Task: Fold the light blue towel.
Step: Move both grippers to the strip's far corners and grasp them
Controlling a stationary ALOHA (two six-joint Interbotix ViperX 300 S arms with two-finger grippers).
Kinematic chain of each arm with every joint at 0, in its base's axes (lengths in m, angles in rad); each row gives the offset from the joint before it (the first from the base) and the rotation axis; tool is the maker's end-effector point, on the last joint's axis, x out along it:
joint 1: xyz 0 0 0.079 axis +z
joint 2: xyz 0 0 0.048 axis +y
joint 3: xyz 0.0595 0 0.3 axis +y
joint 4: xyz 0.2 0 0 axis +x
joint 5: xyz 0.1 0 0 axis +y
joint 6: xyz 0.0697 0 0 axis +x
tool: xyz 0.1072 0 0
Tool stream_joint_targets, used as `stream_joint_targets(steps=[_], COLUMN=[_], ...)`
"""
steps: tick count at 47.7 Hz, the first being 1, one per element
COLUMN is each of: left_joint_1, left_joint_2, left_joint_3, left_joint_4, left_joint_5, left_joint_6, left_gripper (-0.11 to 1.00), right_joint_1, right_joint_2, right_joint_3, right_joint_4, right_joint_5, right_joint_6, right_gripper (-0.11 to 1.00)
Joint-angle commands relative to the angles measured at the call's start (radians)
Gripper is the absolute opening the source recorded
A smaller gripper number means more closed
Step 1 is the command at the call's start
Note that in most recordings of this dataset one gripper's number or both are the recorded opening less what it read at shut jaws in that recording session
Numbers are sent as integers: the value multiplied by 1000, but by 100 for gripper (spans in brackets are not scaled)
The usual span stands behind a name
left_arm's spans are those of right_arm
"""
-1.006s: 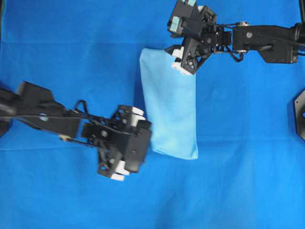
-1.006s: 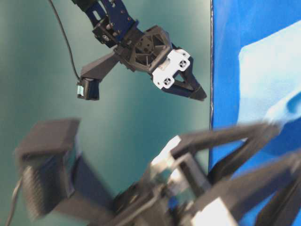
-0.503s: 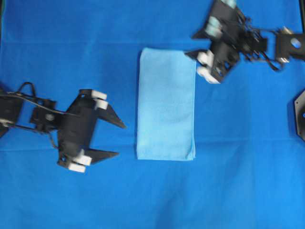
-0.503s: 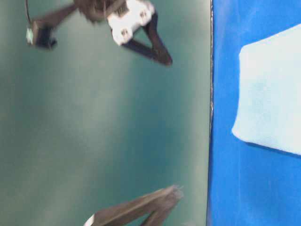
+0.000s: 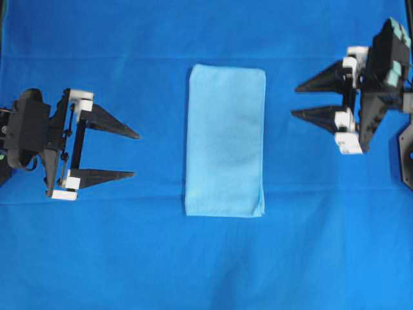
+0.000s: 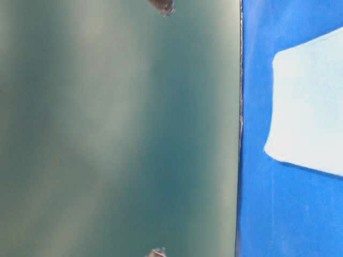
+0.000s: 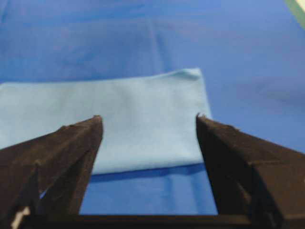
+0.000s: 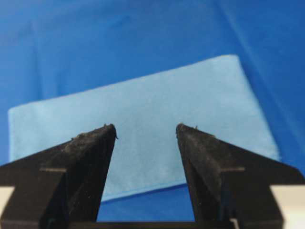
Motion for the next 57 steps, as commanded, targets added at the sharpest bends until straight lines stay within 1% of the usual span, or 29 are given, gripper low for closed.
stream_joint_targets(steps=[1,10,16,24,27,32,45,52,57], left_joint_1=[12,15,29,140,178,227,348,388,410], left_joint_2=[-8,-8,2,69,107,183,454,592,666], left_joint_3=[-8,-11,-20,-61,-86,-141,-285,-362,-403], left_joint_4=[-2,-2,-2,-3,-2,-2,-2,-3,-2], left_joint_5=[-21,-20,-26,-26,-26,-26,-18,-18,-18], left_joint_6=[-9,-12,-12,-17,-17,-17,-17,-17,-17], left_gripper=[74,75,74,74,74,74,74,74,74], right_joint_1=[2,2,-20,-103,-137,-170,-210,-230,-238], right_joint_2=[-5,3,6,60,104,186,431,543,609], right_joint_3=[-11,-14,-25,-64,-84,-123,-261,-302,-325], right_joint_4=[3,3,3,-2,-3,-15,-89,-112,-115], right_joint_5=[-23,-21,-14,58,80,112,225,229,204], right_joint_6=[2,2,2,2,-8,-11,-12,-12,-12], right_gripper=[59,59,59,59,59,59,59,59,59])
